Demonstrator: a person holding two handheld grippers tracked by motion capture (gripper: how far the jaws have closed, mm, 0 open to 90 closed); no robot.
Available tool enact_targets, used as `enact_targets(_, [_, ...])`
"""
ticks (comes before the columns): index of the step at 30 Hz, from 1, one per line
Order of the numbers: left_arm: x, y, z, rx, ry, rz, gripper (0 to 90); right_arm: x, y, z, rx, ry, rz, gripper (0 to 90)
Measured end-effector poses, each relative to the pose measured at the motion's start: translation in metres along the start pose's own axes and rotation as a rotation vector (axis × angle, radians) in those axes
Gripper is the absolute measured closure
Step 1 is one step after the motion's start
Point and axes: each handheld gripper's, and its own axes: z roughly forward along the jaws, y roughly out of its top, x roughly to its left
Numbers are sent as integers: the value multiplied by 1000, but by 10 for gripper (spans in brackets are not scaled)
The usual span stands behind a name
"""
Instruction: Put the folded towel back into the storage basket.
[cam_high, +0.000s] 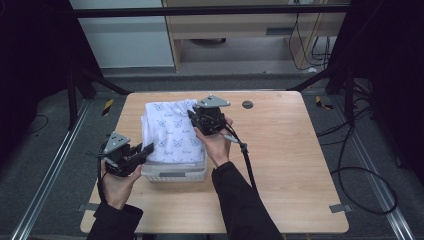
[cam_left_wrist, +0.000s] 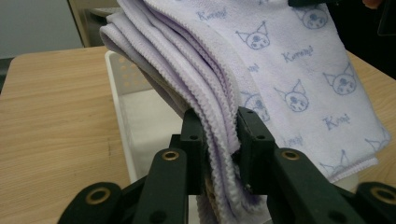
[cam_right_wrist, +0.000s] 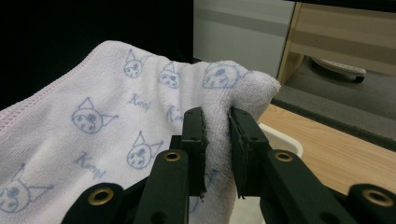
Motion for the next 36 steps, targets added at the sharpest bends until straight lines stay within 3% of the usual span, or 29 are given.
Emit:
enact_targets(13, [9,-6,12,28,6,-4,735,0,-7,19,33,-6,3,769])
enact_targets(36, [9,-22,37,99,35,19,734,-9,-32,40,94,-14,13,769])
